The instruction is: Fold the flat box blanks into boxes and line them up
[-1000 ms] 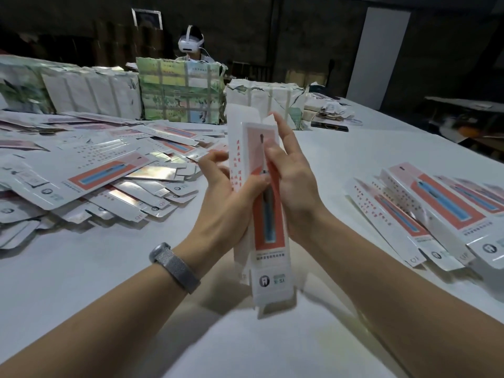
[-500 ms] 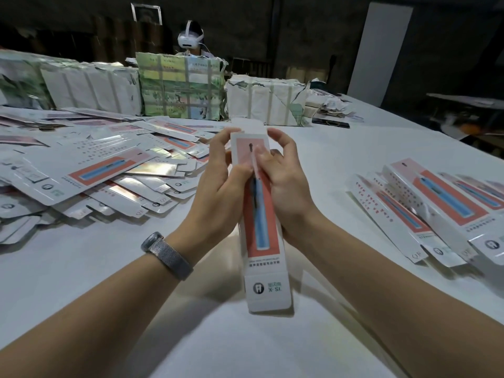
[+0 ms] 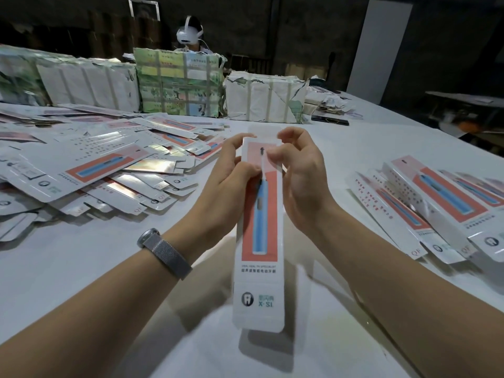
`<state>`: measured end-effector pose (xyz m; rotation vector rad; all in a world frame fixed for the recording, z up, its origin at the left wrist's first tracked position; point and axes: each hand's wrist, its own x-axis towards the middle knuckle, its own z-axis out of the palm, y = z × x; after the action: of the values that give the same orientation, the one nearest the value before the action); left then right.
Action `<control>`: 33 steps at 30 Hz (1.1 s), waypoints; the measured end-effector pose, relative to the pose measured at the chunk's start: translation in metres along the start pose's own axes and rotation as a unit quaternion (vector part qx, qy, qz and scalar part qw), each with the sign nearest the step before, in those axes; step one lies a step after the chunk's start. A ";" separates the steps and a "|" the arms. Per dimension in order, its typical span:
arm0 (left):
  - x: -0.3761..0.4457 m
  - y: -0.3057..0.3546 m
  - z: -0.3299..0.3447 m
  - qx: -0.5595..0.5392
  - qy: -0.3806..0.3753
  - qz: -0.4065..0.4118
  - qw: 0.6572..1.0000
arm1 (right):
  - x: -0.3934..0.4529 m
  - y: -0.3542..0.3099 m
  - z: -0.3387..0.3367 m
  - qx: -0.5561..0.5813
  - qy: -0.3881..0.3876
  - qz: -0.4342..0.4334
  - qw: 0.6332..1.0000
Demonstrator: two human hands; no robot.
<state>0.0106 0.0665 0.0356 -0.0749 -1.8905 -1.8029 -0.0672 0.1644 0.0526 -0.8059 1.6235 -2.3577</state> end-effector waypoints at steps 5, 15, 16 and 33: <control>0.000 -0.002 -0.002 0.013 0.002 -0.035 0.999 | 0.002 0.001 -0.001 0.031 0.010 0.016 0.999; -0.002 0.004 -0.003 0.079 -0.016 -0.023 0.996 | 0.010 -0.009 -0.009 -0.032 -0.066 0.054 0.996; -0.002 0.004 -0.004 0.081 -0.018 -0.019 0.996 | 0.011 -0.010 -0.011 -0.035 -0.081 0.066 0.994; -0.003 0.005 -0.007 0.106 -0.047 -0.005 0.993 | 0.017 -0.018 -0.020 -0.136 -0.063 0.039 0.988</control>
<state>0.0172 0.0618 0.0386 -0.0760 -2.1407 -1.6185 -0.0889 0.1810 0.0689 -0.9005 1.9100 -2.0142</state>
